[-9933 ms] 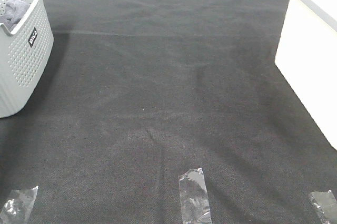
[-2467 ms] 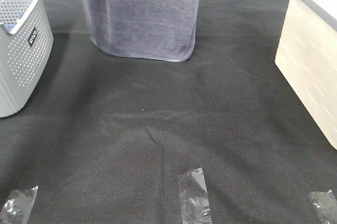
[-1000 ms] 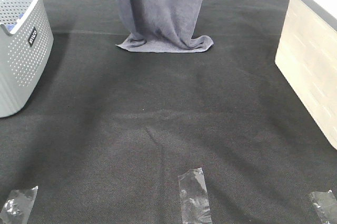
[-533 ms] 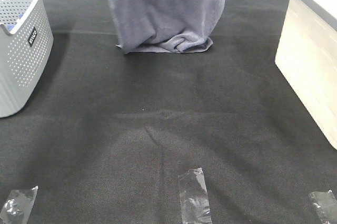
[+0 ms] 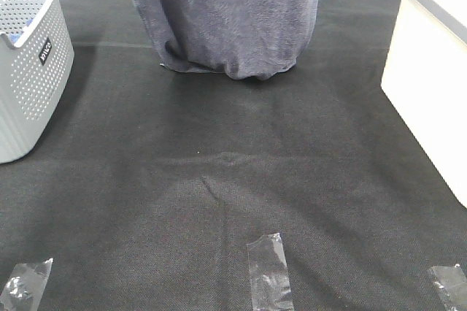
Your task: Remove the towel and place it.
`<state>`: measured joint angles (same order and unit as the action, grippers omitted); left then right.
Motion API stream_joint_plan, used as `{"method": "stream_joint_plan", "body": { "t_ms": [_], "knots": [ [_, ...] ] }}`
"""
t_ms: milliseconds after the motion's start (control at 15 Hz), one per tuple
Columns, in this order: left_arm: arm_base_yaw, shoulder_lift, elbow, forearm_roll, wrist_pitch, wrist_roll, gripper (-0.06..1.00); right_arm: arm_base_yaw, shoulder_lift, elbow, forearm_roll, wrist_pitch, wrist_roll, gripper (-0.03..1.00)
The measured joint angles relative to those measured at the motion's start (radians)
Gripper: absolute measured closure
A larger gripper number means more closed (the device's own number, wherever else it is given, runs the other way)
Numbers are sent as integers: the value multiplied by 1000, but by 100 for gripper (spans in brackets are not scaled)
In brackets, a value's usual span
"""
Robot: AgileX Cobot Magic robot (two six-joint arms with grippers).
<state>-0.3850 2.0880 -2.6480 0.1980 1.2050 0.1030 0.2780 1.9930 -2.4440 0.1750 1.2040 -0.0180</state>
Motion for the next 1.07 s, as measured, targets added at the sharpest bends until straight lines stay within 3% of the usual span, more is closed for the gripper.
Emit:
{"method": "stream_joint_plan", "body": {
  "t_ms": [133,267,333,533,600,867,1067],
  "knots": [
    [1,-59,104,-13,1,-9,94,0,-14,10,7,5,-16,95],
    [1,-174,297,-17,0,-32,94,0,-79,99,43,7,-24,95],
    [0,-288,492,-50,-2,-54,94,3,-186,277,65,9,-47,95],
    [-5,-398,636,-89,-6,-75,94,10,-310,439,66,9,-50,95],
    [-11,-517,788,-131,-24,-103,94,11,-411,557,65,7,-51,95],
    [-18,-725,1054,-217,-52,-159,94,22,-577,762,90,0,-39,95],
    [-18,-830,1171,-289,-56,-166,94,22,-677,900,110,-2,-18,95]
  ]
}}
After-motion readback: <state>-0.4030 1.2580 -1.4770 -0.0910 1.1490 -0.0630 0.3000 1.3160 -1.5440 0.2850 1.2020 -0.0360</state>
